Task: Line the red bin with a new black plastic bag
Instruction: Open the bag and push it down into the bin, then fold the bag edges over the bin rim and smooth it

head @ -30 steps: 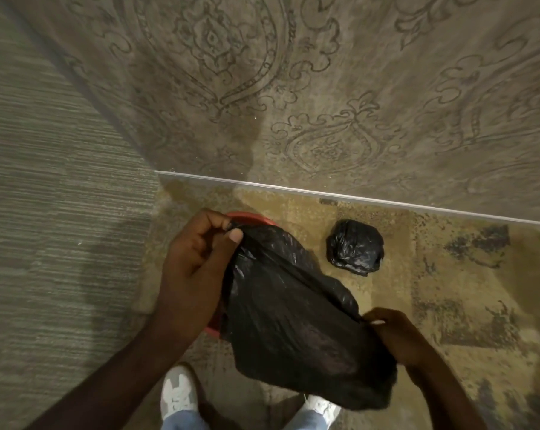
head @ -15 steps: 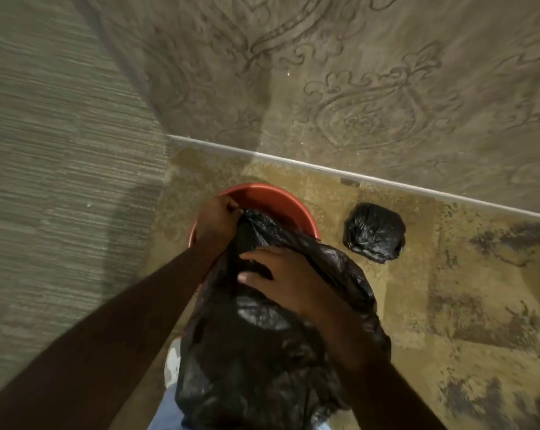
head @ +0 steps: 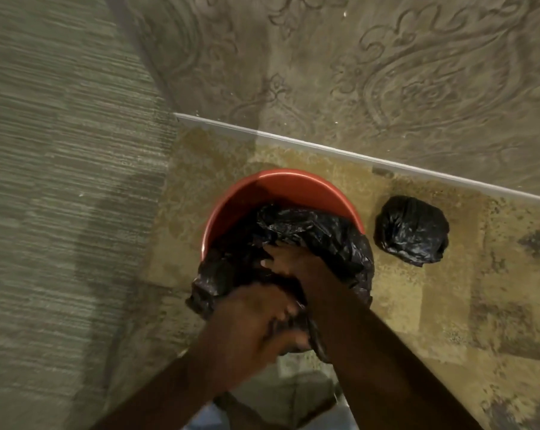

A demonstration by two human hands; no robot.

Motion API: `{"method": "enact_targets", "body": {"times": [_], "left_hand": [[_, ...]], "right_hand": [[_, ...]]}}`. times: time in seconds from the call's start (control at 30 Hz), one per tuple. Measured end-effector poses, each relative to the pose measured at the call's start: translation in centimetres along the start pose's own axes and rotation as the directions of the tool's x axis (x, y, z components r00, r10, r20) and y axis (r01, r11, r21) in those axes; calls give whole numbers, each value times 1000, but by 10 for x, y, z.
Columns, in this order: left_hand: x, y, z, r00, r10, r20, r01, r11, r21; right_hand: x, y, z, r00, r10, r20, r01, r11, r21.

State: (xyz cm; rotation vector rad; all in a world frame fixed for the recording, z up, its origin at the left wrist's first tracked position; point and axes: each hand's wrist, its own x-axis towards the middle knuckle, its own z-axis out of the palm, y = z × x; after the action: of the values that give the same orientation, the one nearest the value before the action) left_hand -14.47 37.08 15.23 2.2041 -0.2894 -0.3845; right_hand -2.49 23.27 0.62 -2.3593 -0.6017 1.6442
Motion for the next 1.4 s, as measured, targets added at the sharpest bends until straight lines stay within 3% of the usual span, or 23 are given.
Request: {"method": "enact_targets", "body": {"times": [0.07, 0.13, 0.27, 0.37, 0.5, 0.57, 0.63, 0.73, 0.8, 0.87, 0.9, 0.97, 1.03, 1.2, 1.3, 1.4], "left_hand": [[-25, -8, 17, 979, 67, 191, -121, 950, 289], [-33, -22, 29, 970, 51, 236, -166, 849, 502], [-27, -41, 41, 979, 143, 148, -202, 809, 552], [-14, -48, 34, 963, 201, 180, -267, 810, 522], [3, -46, 16, 961, 191, 203, -253, 901, 352], [13, -46, 5, 992, 19, 124, -33, 993, 115], [25, -43, -5, 978, -191, 81, 205, 947, -249], [53, -35, -19, 951, -298, -83, 215, 830, -514], [76, -31, -31, 951, -280, -129, 175, 836, -520], [99, -33, -41, 961, -242, -132, 163, 886, -434], [109, -36, -46, 968, -219, -126, 157, 912, -379], [125, -46, -58, 971, -202, -128, 155, 939, -308], [137, -59, -70, 958, -244, -150, 191, 935, -298], [154, -92, -91, 946, -274, -176, 223, 939, -260], [155, -112, -95, 916, -311, -252, 263, 942, -208], [157, -128, -95, 906, -330, -264, 287, 939, -189]], "right_hand": [[20, 2, -3, 988, 153, 28, -152, 988, -31], [31, 1, -8, 981, 187, 57, -190, 981, 46], [15, -2, -14, 998, 66, 5, -66, 985, 157], [-32, -11, -29, 949, -67, -308, 153, 952, 265], [-127, -20, -32, 673, -59, -738, 479, 794, 374], [-170, -25, -20, 565, 64, -823, 544, 721, 430], [-204, -35, -2, 518, 162, -840, 585, 650, 485], [-219, -58, 28, 494, 100, -864, 631, 642, 435], [-202, -73, 39, 551, 64, -832, 598, 665, 447], [-177, -83, 35, 602, 138, -786, 484, 720, 497], [-164, -85, 28, 589, 198, -784, 407, 765, 499], [-142, -78, 5, 487, 268, -831, 264, 862, 433], [-128, -65, -20, 383, 245, -890, 165, 930, 327], [-99, -32, -57, 301, 65, -951, -70, 996, 46], [-84, -13, -69, 408, 53, -912, -95, 995, 15], [-70, 2, -80, 512, 59, -857, -11, 998, 62]]}}
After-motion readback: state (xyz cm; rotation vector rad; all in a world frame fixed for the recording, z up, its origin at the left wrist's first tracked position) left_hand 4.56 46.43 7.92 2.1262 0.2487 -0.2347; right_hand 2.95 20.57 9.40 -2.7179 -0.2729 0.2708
